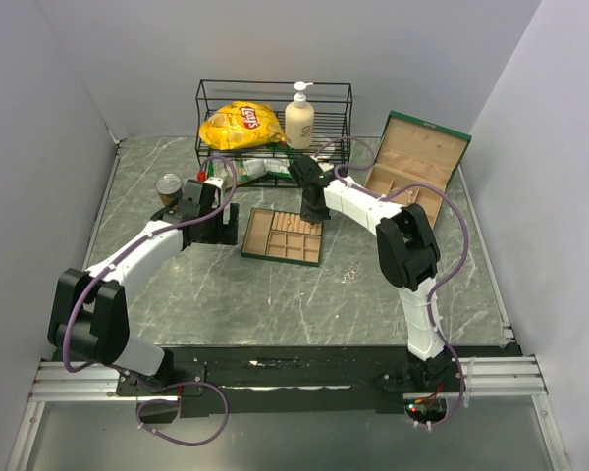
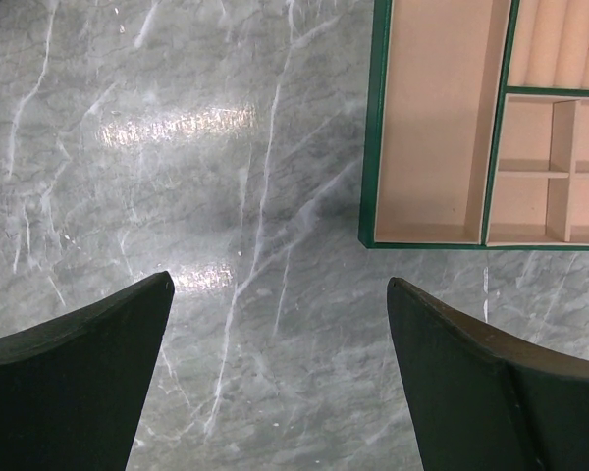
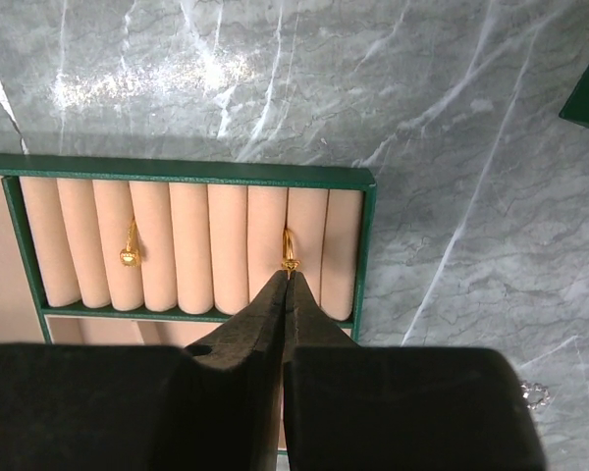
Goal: Organize the mixed jewelry
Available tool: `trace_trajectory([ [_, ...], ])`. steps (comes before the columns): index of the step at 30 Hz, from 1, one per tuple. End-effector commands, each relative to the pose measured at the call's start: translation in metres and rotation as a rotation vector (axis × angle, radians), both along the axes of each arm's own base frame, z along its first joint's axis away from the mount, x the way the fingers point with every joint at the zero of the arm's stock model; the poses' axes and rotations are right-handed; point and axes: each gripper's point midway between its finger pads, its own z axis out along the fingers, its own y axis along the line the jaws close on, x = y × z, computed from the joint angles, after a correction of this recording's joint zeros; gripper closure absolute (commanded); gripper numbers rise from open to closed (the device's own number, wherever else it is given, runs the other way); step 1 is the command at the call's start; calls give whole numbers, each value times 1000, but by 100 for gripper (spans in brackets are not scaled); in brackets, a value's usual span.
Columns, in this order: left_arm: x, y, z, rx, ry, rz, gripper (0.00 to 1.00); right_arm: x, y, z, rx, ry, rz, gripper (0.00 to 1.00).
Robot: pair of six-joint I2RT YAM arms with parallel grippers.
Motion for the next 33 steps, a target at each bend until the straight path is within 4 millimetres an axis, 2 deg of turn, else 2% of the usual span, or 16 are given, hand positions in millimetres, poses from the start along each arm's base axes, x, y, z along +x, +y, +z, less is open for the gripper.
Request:
trace_trajectory([
  [1,9,-5,12,-13,-27,-15,4,8,-3,-6,7,1,-18,96],
  [16,8,-5,5,-3,-6,-18,4,8,2,-18,19,21,-6,95],
  [19,8,-5,4,0,-6,-18,4,10,2,-13,24,8,3,95],
  [20,9,-5,4,-1,-5,-17,4,10,4,-4,35,-10,8,95],
  [22,8,-5,4,1,-6,-18,4,11,1,1,41,-33,10,91],
  [25,8,-4,5,4,-9,-15,4,11,-2,35,72,-112,15,84],
  [28,8,-5,8,4,-20,-13,4,6,-10,53,97,-161,15,68],
  [31,9,-1,11,13,-35,2,4,-5,-25,55,119,-168,-4,53],
  [32,9,0,12,16,-41,8,4,-10,-28,53,131,-160,-10,44],
  [33,9,1,15,14,-52,10,4,-20,-34,40,126,-129,-11,42],
])
